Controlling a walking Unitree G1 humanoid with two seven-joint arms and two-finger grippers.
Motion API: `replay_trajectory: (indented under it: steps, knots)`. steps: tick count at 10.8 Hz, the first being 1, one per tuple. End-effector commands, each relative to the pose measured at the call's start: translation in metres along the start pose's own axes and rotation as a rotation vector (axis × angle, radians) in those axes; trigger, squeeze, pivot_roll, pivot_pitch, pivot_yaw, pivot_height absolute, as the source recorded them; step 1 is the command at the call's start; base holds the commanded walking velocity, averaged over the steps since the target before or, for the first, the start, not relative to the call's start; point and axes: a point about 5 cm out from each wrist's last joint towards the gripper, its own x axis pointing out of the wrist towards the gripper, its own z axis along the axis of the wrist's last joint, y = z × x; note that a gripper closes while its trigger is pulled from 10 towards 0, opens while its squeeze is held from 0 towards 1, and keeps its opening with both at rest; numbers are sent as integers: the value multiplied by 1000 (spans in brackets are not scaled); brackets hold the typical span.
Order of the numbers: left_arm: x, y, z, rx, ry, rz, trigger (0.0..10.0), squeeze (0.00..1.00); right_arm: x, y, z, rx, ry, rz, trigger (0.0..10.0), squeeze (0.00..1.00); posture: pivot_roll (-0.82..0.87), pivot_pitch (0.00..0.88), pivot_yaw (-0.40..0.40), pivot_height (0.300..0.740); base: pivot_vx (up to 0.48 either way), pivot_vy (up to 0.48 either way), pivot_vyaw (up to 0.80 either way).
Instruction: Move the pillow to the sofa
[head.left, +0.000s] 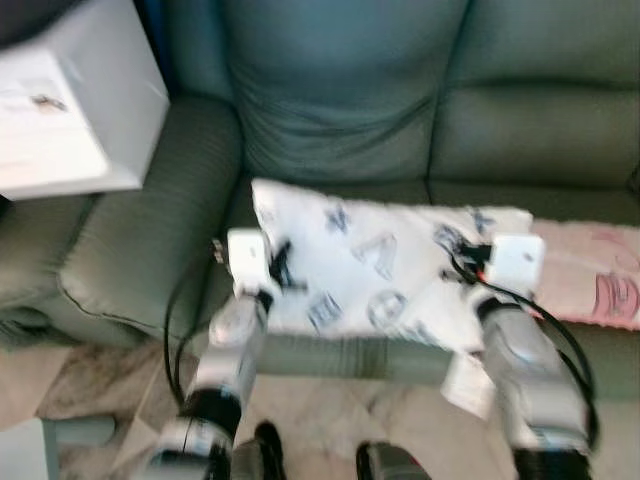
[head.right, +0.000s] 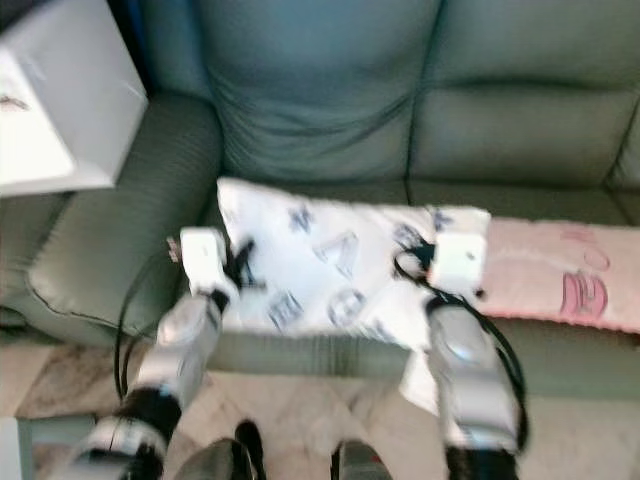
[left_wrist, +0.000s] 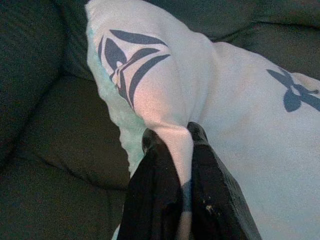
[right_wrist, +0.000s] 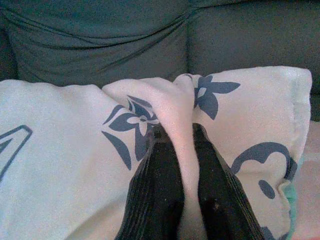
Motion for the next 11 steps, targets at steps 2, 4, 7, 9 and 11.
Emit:
replay_trajectory:
  steps: [2,4,7,9,11]
  knots:
    - [1,18,-2,51,1,99,10000,0,14,15,2,-7,-19,58,10000,0,-280,378,27,740,0,0,0]
    - [8,48,18,99,-55,234,10000,0,33,12,10,-7,-50,72,10000,0,-261,443,23,740,0,0,0]
    - [17,54,39,100,-99,250,10000,0,52,12,31,5,-129,53,10000,0,-252,465,30,740,0,0,0]
    - [31,28,49,61,-117,192,10000,0,64,13,43,29,-168,20,10000,0,-254,477,30,740,0,0,0]
    - [39,12,63,75,-161,153,10000,0,65,18,45,18,-188,62,10000,490,-268,479,21,740,0,0,0]
